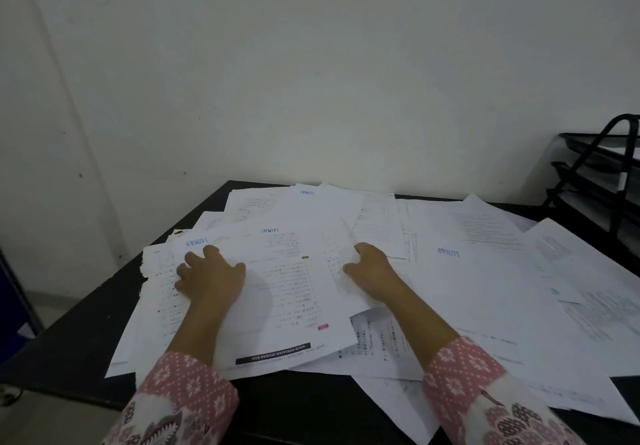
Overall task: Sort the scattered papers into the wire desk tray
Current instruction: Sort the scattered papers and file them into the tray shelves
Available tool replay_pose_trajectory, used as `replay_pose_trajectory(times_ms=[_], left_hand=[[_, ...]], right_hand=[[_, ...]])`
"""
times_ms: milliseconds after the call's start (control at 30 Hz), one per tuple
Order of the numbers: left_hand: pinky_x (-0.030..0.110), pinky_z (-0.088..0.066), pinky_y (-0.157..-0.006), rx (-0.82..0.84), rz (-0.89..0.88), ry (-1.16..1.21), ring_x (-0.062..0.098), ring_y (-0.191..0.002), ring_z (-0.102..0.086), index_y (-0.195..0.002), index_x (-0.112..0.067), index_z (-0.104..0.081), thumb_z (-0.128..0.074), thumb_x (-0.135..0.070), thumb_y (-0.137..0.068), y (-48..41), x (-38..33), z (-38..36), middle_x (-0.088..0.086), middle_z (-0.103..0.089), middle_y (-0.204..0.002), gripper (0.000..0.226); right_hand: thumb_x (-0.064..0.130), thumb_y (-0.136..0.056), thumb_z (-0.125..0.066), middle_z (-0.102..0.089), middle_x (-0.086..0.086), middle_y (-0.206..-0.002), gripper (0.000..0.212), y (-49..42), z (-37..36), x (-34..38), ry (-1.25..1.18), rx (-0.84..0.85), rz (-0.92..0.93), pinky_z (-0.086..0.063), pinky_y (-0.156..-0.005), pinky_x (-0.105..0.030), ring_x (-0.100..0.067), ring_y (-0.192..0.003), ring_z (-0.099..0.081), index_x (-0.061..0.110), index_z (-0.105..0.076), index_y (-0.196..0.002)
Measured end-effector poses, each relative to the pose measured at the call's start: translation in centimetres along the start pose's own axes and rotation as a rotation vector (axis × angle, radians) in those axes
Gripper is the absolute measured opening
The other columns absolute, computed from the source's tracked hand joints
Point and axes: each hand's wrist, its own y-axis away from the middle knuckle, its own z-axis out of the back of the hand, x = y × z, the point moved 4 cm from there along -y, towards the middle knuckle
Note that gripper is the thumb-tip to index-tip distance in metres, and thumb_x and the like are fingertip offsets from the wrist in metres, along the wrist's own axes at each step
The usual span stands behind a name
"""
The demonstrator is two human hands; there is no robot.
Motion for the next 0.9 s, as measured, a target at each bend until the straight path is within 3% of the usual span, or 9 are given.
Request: replay_pose_trajectory(times_ms=[167, 267, 333, 433, 633, 700, 767, 833, 900], left_hand=[[0.044, -0.027, -0.106, 0.051, 0.064, -0.090, 0.037, -0.127, -0.033, -0.134, -0.012, -0.035, -0.050, -0.048, -0.088, -0.8, 1.1, 0.3, 0.019, -0.037, -0.135, 0.061], [0.043, -0.033, -0.101, -0.008, -0.008, 0.074, 0.036, -0.122, -0.038, -0.132, -0.011, -0.040, -0.056, -0.038, -0.088, -0.5, 0.3, 0.6, 0.019, -0.039, -0.133, 0.054], [0.042, -0.036, -0.099, 0.001, -0.038, 0.329, 0.035, -0.122, -0.040, -0.131, -0.011, -0.043, -0.062, -0.027, -0.087, -0.3, -0.3, 1.0, 0.018, -0.036, -0.136, 0.050], [0.036, -0.039, -0.097, 0.042, -0.067, 0.602, 0.032, -0.122, -0.043, -0.134, -0.010, -0.040, -0.066, -0.014, -0.085, -0.3, -1.1, 1.2, 0.017, -0.034, -0.140, 0.055], [0.036, -0.039, -0.095, 0.120, -0.050, 0.743, 0.031, -0.125, -0.042, -0.144, -0.013, -0.019, -0.063, -0.010, -0.087, -0.1, -1.7, -0.3, 0.015, -0.037, -0.141, 0.073], [0.036, -0.039, -0.092, 0.141, -0.067, 0.773, 0.031, -0.124, -0.042, -0.147, -0.014, -0.011, -0.061, -0.009, -0.087, 0.0, -2.0, -0.5, 0.015, -0.037, -0.141, 0.078], [0.034, -0.038, -0.087, 0.177, -0.095, 0.803, 0.029, -0.121, -0.043, -0.148, -0.015, -0.008, -0.060, -0.008, -0.087, 0.0, -2.3, -0.7, 0.014, -0.038, -0.140, 0.081], [0.034, -0.038, -0.087, 0.228, -0.116, 0.806, 0.027, -0.117, -0.043, -0.147, -0.015, -0.009, -0.060, -0.007, -0.087, 0.1, -2.5, -0.9, 0.012, -0.036, -0.141, 0.080], [0.036, -0.038, -0.092, 0.255, -0.146, 0.762, 0.027, -0.120, -0.042, -0.146, -0.014, -0.016, -0.063, -0.008, -0.086, 0.3, -2.8, -1.1, 0.011, -0.036, -0.141, 0.076]], right_hand=[[0.004, -0.091, -0.044, -0.060, -0.019, -0.116, 0.027, -0.6, 1.1, -1.0, -0.053, 0.022, -0.027, -0.040, -0.064, -0.023, -0.024, -0.090, -0.057, -0.006, -0.056, -0.113], [0.002, -0.090, -0.045, -0.061, -0.024, -0.115, 0.028, -1.0, 0.8, -1.0, -0.112, 0.047, -0.032, -0.042, -0.071, -0.027, -0.036, -0.101, -0.060, -0.011, -0.056, -0.112], [0.004, -0.091, -0.047, -0.060, -0.018, -0.117, 0.028, -1.1, 0.6, -0.8, -0.131, 0.047, -0.023, -0.046, -0.079, -0.031, -0.031, -0.101, -0.060, -0.005, -0.055, -0.117], [0.007, -0.093, -0.047, -0.055, -0.009, -0.123, 0.031, -1.5, 0.9, -1.1, -0.138, -0.003, -0.007, -0.041, -0.078, -0.025, -0.016, -0.096, -0.051, 0.007, -0.048, -0.125], [0.007, -0.098, -0.035, -0.054, -0.012, -0.124, 0.034, -1.7, -0.1, -1.2, 0.054, -0.037, 0.032, -0.038, -0.084, -0.023, -0.022, -0.110, -0.052, 0.003, -0.047, -0.129], [0.009, -0.098, -0.034, -0.055, -0.011, -0.104, 0.023, -1.9, -0.4, -1.3, 0.144, -0.073, 0.046, -0.037, -0.077, -0.024, -0.025, -0.102, -0.051, 0.009, -0.056, -0.106], [0.013, -0.098, -0.034, -0.038, -0.002, -0.073, 0.033, -2.3, -0.4, -1.5, 0.216, -0.116, 0.063, -0.029, -0.062, -0.022, -0.020, -0.084, -0.041, 0.016, -0.037, -0.065], [0.017, -0.098, -0.036, -0.025, 0.003, -0.066, 0.043, -2.6, -0.8, -1.6, 0.232, -0.102, 0.068, -0.020, -0.050, -0.021, -0.016, -0.068, -0.034, 0.019, -0.022, -0.058], [0.017, -0.098, -0.038, -0.024, 0.003, -0.065, 0.044, -2.7, -0.9, -1.4, 0.204, -0.080, 0.081, -0.019, -0.047, -0.019, -0.008, -0.056, -0.027, 0.020, -0.021, -0.058]])
